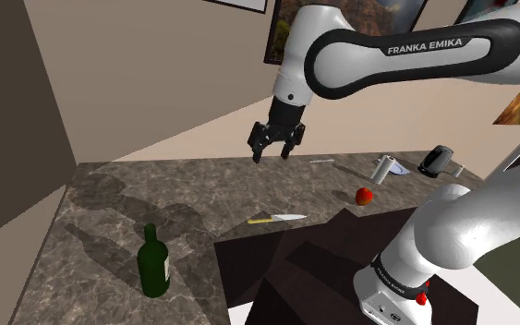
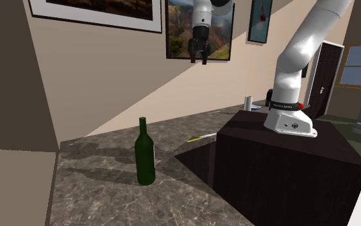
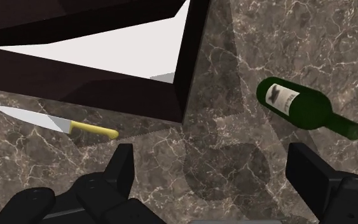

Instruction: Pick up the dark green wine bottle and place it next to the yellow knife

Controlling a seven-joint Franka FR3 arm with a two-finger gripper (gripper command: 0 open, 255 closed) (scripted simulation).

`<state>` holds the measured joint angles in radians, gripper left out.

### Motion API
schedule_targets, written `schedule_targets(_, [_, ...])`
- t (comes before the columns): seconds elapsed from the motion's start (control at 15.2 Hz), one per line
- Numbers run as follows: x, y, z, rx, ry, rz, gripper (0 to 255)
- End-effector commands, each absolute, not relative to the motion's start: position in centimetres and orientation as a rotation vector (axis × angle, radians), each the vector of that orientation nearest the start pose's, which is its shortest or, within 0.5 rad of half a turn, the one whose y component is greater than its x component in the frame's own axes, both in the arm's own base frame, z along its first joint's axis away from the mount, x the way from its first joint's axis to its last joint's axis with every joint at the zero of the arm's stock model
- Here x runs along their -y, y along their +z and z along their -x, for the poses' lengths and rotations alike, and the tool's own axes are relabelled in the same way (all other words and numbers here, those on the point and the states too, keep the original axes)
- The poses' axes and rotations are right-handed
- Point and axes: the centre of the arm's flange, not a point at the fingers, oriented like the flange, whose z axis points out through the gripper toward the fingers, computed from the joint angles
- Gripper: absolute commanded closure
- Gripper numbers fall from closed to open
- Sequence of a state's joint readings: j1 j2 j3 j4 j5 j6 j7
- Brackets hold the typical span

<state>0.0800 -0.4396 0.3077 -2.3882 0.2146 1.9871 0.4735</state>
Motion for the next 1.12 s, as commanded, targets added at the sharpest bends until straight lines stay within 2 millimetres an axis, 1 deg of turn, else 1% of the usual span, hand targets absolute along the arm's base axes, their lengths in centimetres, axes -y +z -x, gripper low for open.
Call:
schedule_targets(0.0, [-19.8, 46.0, -39.4, -0.31, 0.009, 3.057, 0])
schedule_targets(1.06, [-35.5, 33.9, -48.2, -0.375, 0.047, 3.087, 0])
